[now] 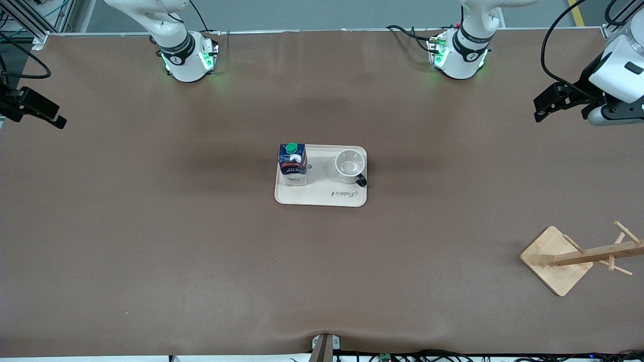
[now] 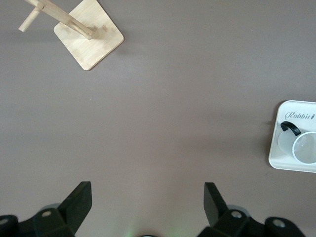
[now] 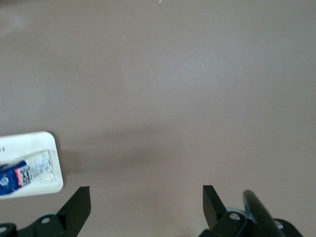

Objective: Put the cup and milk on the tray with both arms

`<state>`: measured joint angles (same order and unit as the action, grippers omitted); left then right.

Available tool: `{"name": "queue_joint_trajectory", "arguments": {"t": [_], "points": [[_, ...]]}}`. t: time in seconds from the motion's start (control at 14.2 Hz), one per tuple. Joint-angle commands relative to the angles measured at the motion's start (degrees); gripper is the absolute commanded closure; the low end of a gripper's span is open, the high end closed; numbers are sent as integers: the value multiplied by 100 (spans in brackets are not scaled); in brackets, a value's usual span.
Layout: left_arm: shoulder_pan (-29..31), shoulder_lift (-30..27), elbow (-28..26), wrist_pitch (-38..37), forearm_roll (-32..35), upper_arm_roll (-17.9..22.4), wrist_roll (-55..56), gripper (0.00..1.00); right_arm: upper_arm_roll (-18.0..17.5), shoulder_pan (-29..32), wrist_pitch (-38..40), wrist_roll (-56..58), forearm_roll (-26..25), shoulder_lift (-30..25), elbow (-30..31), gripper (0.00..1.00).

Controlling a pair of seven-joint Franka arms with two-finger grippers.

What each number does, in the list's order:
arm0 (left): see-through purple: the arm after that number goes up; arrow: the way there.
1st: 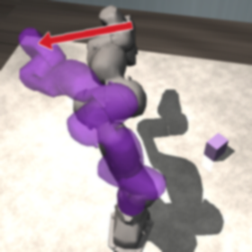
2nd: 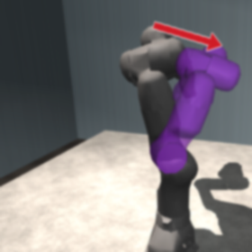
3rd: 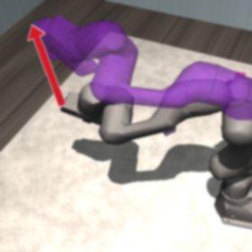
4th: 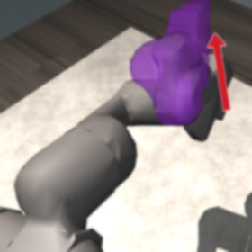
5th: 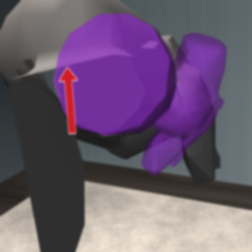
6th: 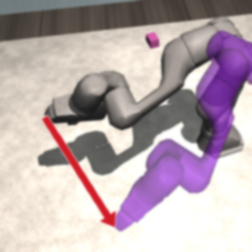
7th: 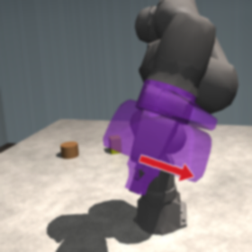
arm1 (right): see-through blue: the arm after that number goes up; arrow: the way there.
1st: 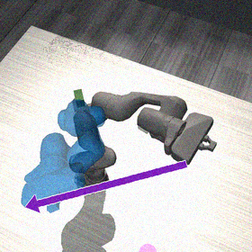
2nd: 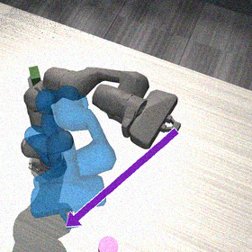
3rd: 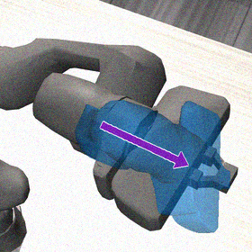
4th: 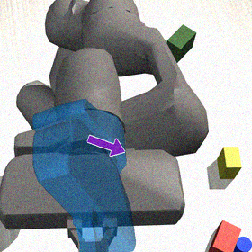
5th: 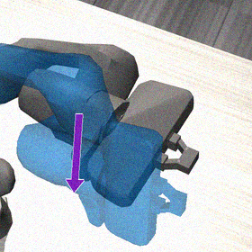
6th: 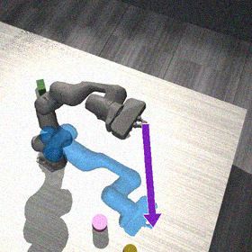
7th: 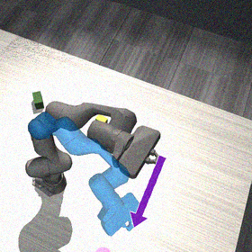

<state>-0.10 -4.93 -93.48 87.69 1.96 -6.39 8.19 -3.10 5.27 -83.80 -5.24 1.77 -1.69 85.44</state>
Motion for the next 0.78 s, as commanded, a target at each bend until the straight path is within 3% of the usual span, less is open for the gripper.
{"name": "queue_joint_trajectory", "arguments": {"t": [0.0, 0.21, 0.7], "points": [[-16, 1, 31, 55, -82, 41, -98, 0, -68, 44, 109, 662, -133, -25, -18, 0], [10, 71, 23, 55, -82, 59, -89, 0, -42, 105, 469, 726, -124, -25, -44, 0], [-16, 72, 31, 55, -91, 50, -10, 0, -42, 132, 417, 708, -150, 116, -229, 0]]}}
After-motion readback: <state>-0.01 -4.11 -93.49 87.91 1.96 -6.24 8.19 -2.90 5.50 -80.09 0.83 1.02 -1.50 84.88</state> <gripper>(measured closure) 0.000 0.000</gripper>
